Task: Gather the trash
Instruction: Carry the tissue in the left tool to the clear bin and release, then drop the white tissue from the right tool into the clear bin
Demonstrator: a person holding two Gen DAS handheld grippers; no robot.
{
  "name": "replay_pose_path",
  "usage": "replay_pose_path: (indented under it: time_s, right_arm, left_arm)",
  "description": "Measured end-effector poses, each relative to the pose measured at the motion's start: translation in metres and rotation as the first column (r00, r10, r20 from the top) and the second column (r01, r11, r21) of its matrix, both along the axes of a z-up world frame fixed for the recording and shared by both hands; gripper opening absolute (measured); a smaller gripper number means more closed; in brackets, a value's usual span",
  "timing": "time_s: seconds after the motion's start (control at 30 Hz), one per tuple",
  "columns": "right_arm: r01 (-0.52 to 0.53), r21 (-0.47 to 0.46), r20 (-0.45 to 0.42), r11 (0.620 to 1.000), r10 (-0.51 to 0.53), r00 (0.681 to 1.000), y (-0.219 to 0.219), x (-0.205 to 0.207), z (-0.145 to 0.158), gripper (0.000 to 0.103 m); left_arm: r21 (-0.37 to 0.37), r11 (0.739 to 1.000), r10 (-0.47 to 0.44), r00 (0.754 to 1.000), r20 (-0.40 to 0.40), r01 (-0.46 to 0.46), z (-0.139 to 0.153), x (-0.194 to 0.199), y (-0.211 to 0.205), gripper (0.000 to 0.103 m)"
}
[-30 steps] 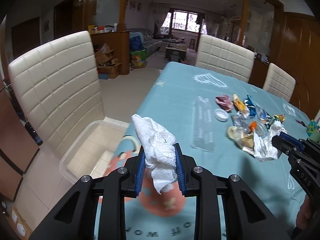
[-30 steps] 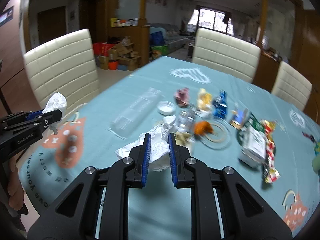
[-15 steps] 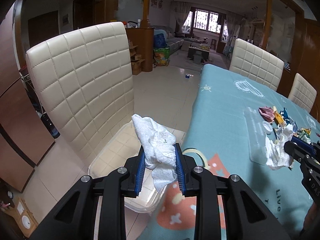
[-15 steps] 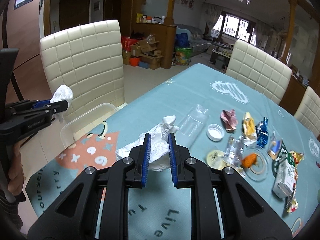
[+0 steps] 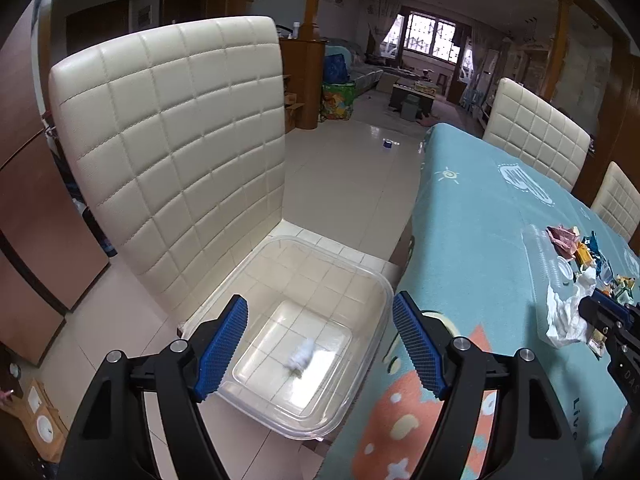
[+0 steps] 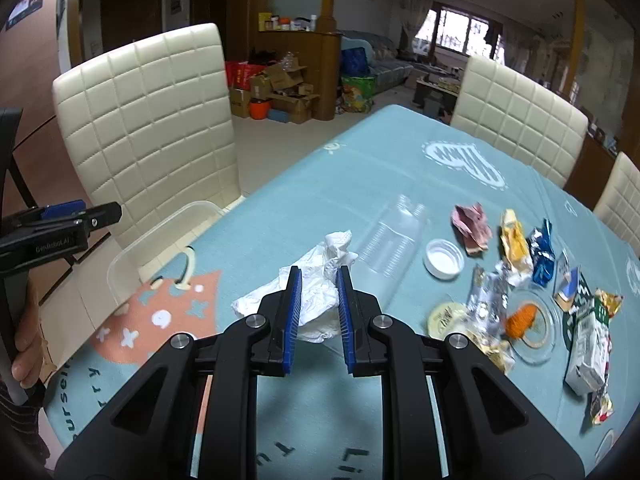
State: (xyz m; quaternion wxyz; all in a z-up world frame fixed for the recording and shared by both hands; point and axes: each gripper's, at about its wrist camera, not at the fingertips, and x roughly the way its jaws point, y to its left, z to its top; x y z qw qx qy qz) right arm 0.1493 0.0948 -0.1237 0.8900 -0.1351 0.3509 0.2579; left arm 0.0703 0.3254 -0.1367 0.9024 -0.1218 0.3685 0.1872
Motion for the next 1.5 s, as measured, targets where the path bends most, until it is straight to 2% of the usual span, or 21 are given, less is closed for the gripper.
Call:
replay_pose_path:
  time_s: [0.47,0.7,0.87,0.93,0.97,1.0,1.07,1.17,1.5]
  right_arm:
    - [-0.205,0.004,0.046,0.979,0.205,0.978,0.075,-0.026,0.014,0.019]
    - [-0.288,0.016,0.057,0.958,0.286,0.956,0.113,-0.032,0.017,0.021]
    - [-0.299,0.01,0.078,0.954,0.297,0.952,0.128,-0.034,0.018,0.022]
    - [-0.292,-0.004,0.083,0.956,0.291,0.953,0.129,-0.034,0.017,0.045]
    - [-0.286,-0.002,0.08,0.958,0.286,0.955,0.128,-0.032,0.017,0.077]
    - [-0.271,0.018,0.097,0.962,0.268,0.958,0.125,-0.032,0.019,0.087]
    - [-0.258,0.038,0.142,0.965,0.251,0.958,0.118,-0.034,0.023,0.087]
    - [-0.247,0.013,0.173,0.969,0.241,0.955,0.116,-0.034,0.024,0.087]
    - [-0.208,0.016,0.144,0.978,0.203,0.968,0.099,-0.029,0.026,0.087]
  left_arm:
    - [0.072,0.989,0.132,0.991,-0.001,-0.131,0.0,-0.059,0.03,0.073]
    - [0.088,0.984,0.154,0.988,-0.003,-0.153,-0.002,-0.067,0.034,0.073]
    - [0.105,0.981,0.167,0.986,-0.006,-0.166,-0.002,-0.071,0.036,0.073]
    - [0.111,0.979,0.174,0.985,-0.007,-0.172,-0.002,-0.072,0.036,0.073]
    - [0.113,0.978,0.177,0.984,-0.008,-0.175,-0.001,-0.072,0.036,0.073]
    - [0.115,0.977,0.181,0.984,-0.009,-0.178,-0.001,-0.072,0.037,0.073]
    - [0.116,0.976,0.184,0.983,-0.01,-0.182,-0.002,-0.071,0.037,0.073]
    - [0.106,0.978,0.182,0.983,-0.011,-0.18,-0.002,-0.071,0.037,0.073]
    - [0.134,0.979,0.156,0.988,0.001,-0.154,0.005,-0.07,0.025,0.073]
